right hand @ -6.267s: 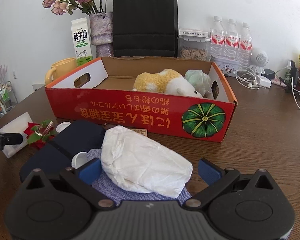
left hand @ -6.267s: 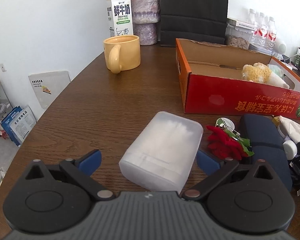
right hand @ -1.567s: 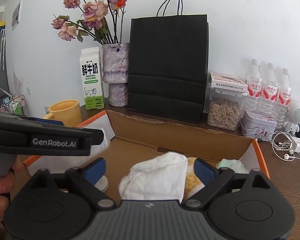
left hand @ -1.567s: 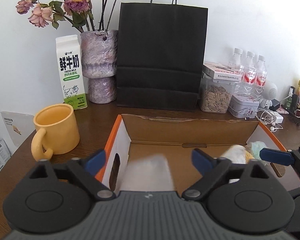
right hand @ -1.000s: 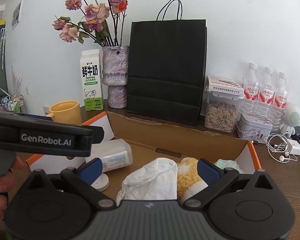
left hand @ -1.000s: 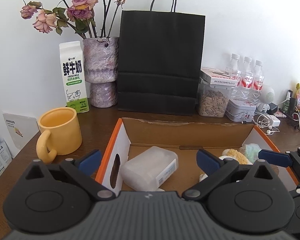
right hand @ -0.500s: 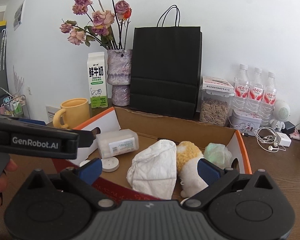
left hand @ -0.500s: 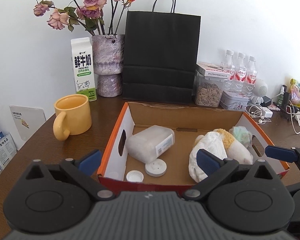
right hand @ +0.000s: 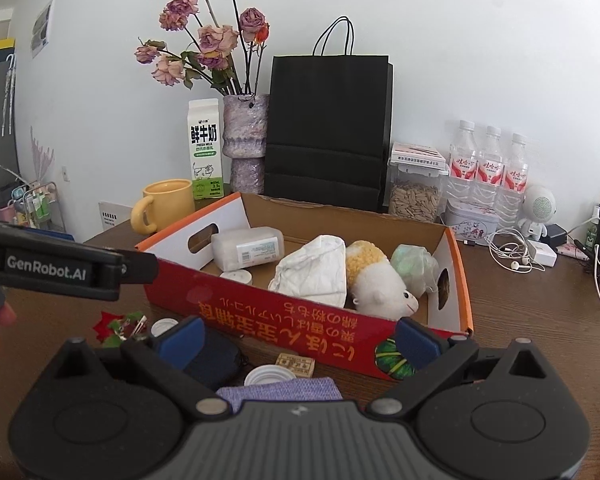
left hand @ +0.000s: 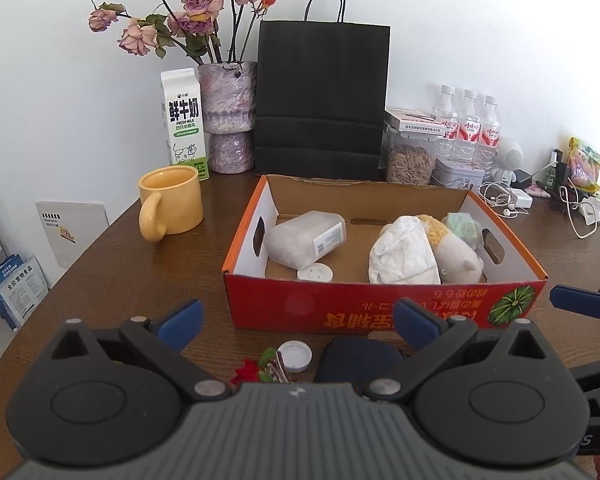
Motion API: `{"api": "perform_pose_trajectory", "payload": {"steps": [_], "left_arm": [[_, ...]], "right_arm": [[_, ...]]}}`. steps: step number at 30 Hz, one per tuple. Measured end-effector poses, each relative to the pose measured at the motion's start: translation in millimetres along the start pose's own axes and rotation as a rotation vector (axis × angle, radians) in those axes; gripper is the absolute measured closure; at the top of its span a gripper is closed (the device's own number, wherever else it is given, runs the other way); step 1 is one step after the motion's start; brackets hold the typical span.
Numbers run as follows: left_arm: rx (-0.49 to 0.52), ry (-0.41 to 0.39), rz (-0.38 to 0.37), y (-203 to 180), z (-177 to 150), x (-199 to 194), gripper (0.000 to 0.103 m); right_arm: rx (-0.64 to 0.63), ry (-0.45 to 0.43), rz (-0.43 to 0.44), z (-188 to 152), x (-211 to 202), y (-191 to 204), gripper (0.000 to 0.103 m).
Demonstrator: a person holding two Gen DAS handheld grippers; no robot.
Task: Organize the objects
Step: 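Move both open tools back over the table items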
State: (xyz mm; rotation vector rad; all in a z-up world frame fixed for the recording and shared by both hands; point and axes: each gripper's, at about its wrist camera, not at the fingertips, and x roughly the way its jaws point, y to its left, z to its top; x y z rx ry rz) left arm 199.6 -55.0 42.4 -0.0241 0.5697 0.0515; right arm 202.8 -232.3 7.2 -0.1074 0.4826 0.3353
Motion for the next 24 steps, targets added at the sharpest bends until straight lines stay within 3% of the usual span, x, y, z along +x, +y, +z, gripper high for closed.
{"api": "perform_pose_trajectory", "payload": {"steps": [24], "left_arm": [[0.021, 0.115, 0.024, -4.3, -60.7, -17.9, 0.0]], "right_arm": [[0.001, 0.093, -0.005, -59.7, -37.4, -13.4, 0.001]]}}
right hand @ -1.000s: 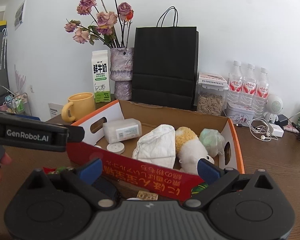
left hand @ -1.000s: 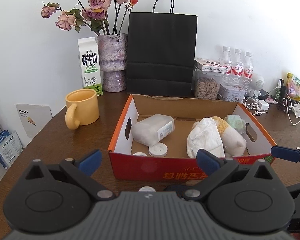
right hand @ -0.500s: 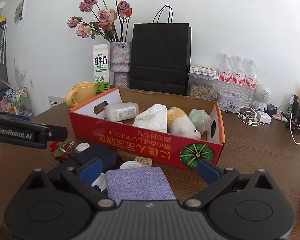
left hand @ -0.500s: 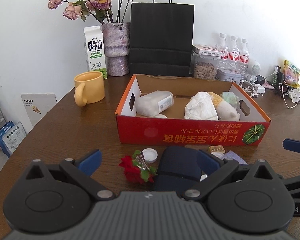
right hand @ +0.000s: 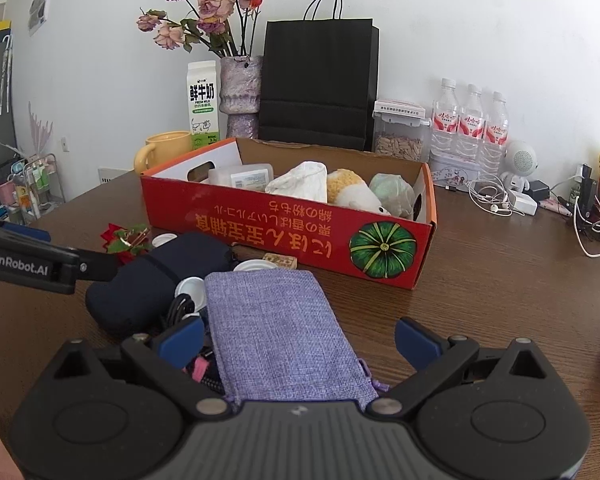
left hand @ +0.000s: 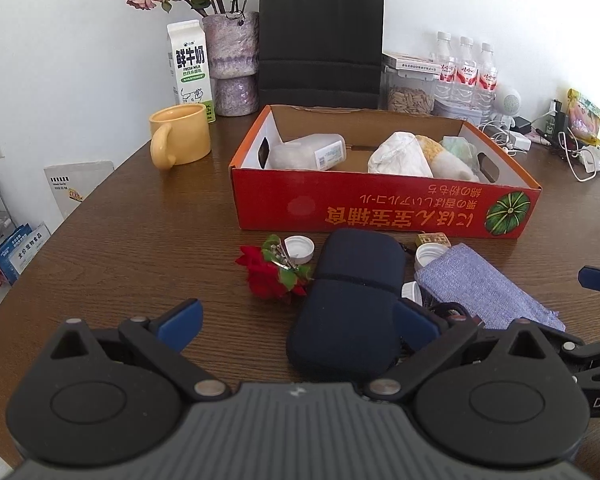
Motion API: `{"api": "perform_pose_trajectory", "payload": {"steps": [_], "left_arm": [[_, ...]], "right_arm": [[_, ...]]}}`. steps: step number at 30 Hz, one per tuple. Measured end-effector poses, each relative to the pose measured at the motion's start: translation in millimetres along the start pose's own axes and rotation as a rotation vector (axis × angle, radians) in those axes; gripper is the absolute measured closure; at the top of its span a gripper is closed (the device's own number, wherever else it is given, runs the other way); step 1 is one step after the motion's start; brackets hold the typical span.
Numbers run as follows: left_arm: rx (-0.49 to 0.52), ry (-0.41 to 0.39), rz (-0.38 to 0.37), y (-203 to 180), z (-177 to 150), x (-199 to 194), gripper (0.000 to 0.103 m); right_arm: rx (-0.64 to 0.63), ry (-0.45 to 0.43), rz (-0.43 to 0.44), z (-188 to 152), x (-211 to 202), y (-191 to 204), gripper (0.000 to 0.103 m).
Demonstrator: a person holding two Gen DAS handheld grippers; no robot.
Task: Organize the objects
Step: 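Move both open tools back over the table items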
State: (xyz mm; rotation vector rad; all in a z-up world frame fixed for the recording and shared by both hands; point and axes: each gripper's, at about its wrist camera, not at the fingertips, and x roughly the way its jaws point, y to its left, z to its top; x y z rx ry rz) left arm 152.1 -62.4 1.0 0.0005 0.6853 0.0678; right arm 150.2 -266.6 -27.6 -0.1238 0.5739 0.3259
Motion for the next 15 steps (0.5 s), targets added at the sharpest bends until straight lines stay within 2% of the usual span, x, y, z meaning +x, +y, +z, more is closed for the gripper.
{"api": "perform_pose_trajectory", "payload": {"steps": [15], "left_arm": [[0.021, 0.056, -0.001, -13.1, -5.0, 27.9, 0.0]], "right_arm": [[0.009, 0.074, 0.087, -3.4, 30.4, -12.6, 0.001]]}}
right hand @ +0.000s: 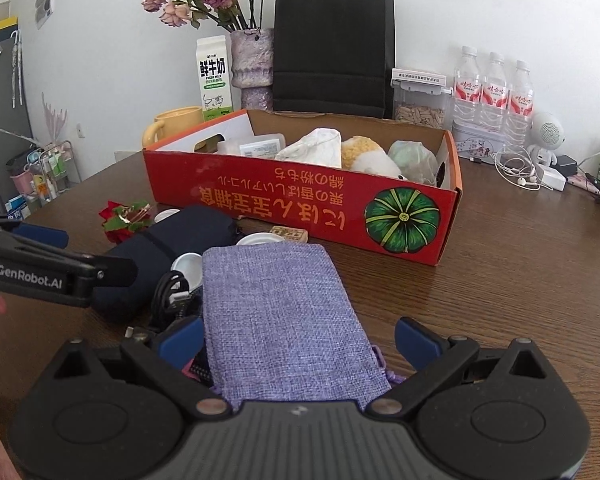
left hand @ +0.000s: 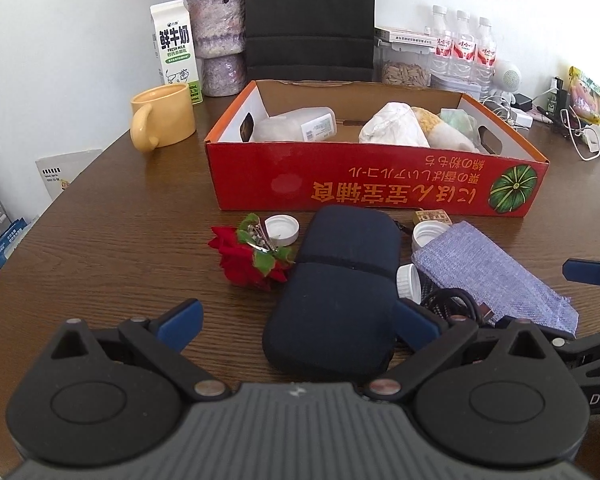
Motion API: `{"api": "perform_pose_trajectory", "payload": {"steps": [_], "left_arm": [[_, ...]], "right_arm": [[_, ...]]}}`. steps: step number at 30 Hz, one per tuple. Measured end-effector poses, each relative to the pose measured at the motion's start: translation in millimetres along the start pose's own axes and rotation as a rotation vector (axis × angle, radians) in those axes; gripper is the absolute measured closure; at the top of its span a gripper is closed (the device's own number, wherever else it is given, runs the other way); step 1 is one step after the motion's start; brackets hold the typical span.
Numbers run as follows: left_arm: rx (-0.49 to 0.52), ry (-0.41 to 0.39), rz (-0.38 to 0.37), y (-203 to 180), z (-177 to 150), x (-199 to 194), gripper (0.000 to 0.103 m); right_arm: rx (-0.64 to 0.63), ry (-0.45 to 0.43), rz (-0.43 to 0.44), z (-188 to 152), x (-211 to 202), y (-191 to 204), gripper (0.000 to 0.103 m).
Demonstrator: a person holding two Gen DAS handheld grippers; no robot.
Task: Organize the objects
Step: 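Move both open tools back over the table items, then grasp the purple cloth pouch with right tool while left grasps the navy case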
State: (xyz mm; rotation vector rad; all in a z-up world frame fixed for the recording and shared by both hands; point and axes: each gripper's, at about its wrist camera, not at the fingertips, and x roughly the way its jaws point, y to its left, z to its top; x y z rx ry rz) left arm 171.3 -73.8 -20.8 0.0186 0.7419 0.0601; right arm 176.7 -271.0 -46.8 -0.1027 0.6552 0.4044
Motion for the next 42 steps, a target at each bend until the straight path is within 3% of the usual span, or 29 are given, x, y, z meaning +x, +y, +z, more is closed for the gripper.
{"api": "perform_pose_trajectory", "payload": {"steps": [10, 18, 21, 23, 27, 29, 38, 40, 42], "left_arm": [[0.004, 0.034, -0.02, -5.3, 3.9, 21.9, 0.0], [-0.01, 0.044, -0.037, -5.8, 5.7, 32.1, 0.0], [-0.012, 0.045, -0.037, -5.8, 6.1, 33.3, 0.0], [-0.013, 0.046, -0.037, -5.8, 6.0, 34.2, 0.0], [-0.014, 0.045, -0.039, -5.9, 5.9, 34.6, 0.0], [-0.016, 0.045, -0.039, -5.7, 5.7, 34.5, 0.0], [-0.035, 0.049, -0.054, -2.9, 4.6, 35.6, 0.0], [-0.036, 0.045, -0.066, -2.8, 3.8, 35.3, 0.005], [-0.039, 0.042, -0.085, -3.3, 3.7, 35.1, 0.017]], "right_arm": [[0.052, 0.032, 0.081, 2.9, 24.3, -11.3, 0.0], [0.065, 0.007, 0.093, 1.7, 25.4, -15.2, 0.003], [0.068, -0.008, 0.098, 1.3, 22.6, -14.6, 0.013], [0.067, -0.021, 0.107, 1.3, 19.9, -14.5, 0.025], [0.071, -0.05, 0.128, 1.1, 15.0, -14.5, 0.037], [0.081, -0.077, 0.146, 1.2, 10.3, -15.9, 0.055], [0.105, -0.126, 0.105, -0.2, 4.2, -19.5, 0.069], [0.098, -0.131, 0.096, -1.0, 3.6, -17.9, 0.069], [0.098, -0.133, 0.094, -1.4, 3.3, -17.9, 0.069]]}}
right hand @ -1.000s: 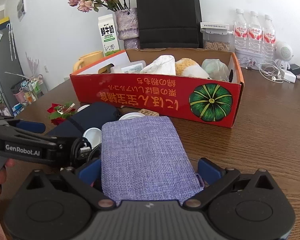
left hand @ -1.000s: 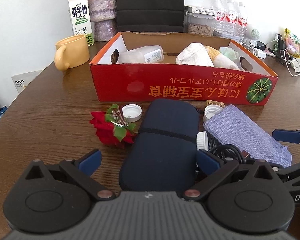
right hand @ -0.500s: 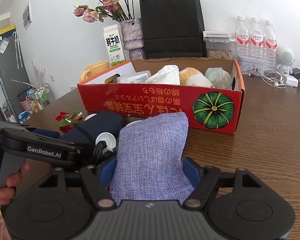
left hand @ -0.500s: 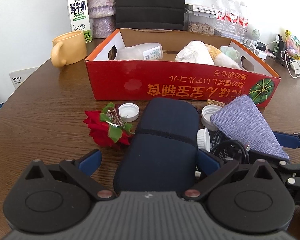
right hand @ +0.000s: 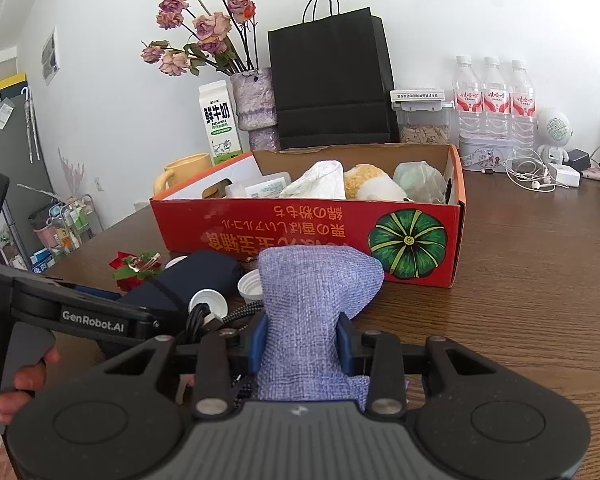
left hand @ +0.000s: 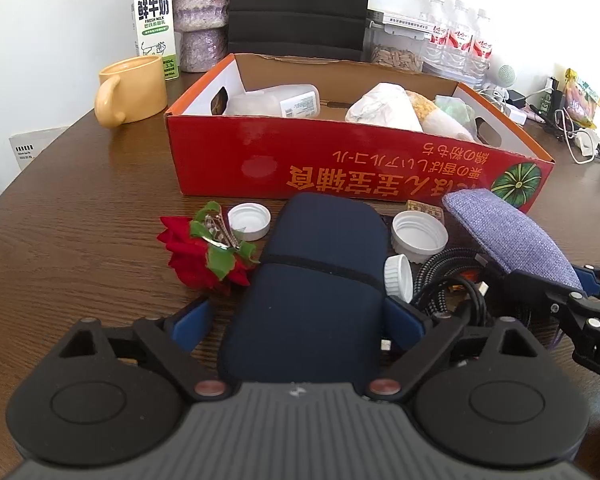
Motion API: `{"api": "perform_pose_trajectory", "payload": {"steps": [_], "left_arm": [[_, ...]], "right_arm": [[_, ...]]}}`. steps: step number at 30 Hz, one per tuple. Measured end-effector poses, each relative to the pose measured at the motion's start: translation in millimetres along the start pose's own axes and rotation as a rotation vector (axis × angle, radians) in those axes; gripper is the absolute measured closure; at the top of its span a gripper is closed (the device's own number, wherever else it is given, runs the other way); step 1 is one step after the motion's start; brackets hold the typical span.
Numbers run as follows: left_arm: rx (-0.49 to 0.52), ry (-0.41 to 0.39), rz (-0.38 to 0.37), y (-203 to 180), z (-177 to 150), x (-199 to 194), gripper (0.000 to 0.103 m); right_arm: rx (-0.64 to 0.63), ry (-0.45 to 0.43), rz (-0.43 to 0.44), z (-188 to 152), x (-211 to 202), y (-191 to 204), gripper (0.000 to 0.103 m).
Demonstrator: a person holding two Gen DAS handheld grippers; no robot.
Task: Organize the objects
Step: 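Grasp the purple cloth pouch with right tool while left grasps the navy case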
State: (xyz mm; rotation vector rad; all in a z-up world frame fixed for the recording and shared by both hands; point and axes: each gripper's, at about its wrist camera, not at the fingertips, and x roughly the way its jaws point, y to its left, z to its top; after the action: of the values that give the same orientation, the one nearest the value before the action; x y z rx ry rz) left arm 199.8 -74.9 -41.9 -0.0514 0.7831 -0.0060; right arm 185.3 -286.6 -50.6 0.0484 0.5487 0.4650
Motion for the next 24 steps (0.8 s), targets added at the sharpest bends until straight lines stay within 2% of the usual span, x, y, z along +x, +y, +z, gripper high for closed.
{"api": "perform_pose_trajectory", "payload": {"steps": [2, 9, 24], "left_arm": [[0.026, -0.01, 0.006, -4.7, -0.5, -1.0, 0.023], [0.051, -0.041, 0.027, -8.5, -2.5, -10.0, 0.031], [0.063, -0.154, 0.017, -0.6, 1.0, -56.0, 0.035]], "right_arm": [[0.003, 0.002, -0.004, -0.1, 0.3, -0.7, 0.069], [0.007, 0.003, -0.02, -0.7, -0.1, -0.5, 0.069], [-0.024, -0.05, -0.06, 3.4, -16.4, 17.9, 0.069]]}}
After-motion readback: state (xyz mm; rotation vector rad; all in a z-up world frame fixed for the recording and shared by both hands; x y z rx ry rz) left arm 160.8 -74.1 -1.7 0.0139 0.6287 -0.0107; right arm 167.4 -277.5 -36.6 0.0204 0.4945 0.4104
